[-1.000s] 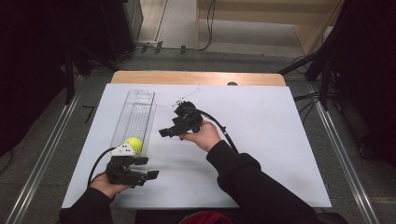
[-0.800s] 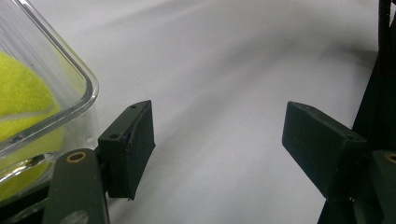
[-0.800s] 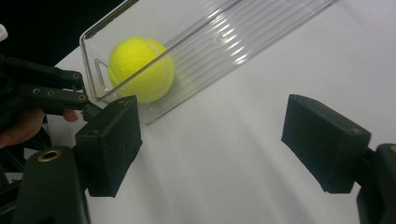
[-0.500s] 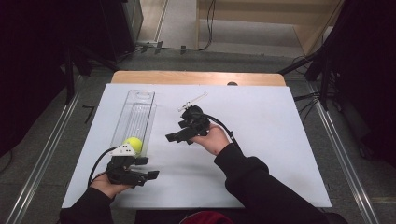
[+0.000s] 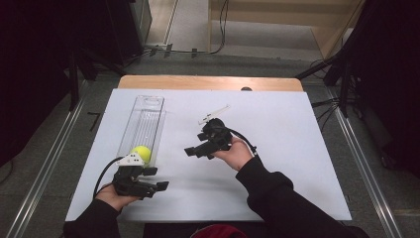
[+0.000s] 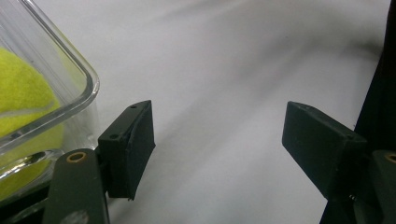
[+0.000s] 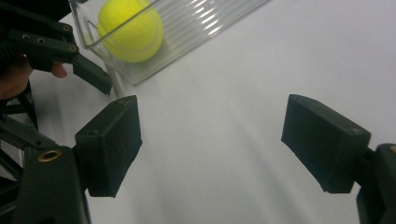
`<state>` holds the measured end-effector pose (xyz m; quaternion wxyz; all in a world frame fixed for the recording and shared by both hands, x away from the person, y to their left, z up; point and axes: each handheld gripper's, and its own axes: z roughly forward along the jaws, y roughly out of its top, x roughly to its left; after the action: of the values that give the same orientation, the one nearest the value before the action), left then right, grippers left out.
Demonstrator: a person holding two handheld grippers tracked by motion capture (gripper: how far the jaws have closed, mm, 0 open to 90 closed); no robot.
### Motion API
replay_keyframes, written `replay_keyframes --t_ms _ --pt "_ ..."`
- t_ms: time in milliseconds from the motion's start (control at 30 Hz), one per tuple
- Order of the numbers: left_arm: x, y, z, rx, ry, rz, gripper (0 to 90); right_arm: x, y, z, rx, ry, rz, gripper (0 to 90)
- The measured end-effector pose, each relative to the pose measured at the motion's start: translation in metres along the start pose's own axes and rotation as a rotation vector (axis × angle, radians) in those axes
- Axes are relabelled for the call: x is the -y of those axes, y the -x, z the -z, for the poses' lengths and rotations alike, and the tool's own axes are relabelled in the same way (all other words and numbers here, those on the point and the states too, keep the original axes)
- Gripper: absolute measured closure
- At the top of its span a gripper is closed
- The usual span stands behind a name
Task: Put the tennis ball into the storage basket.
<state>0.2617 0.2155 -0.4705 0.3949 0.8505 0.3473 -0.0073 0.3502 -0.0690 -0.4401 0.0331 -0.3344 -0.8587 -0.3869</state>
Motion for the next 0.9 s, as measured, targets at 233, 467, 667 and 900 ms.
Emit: replay_keyframes --t_ms 233,467,667,900 --pt "-0.001 0.0 0.002 0.003 0.013 0.001 26.4 0.012 0.004 0.005 0.017 -0.003 0.003 17.9" --pt "-0.001 0.001 0.003 0.01 0.012 -0.01 26.3 0.02 0.011 0.012 0.025 0.016 -0.019 17.9" --pt "-0.001 0.001 0.003 0.009 0.011 -0.011 26.3 0.026 0.019 0.021 0.041 0.035 -0.047 17.9" --pt "-0.001 0.001 0.003 0.007 0.009 -0.01 26.3 0.033 0.025 0.031 0.054 0.045 -0.055 17.9"
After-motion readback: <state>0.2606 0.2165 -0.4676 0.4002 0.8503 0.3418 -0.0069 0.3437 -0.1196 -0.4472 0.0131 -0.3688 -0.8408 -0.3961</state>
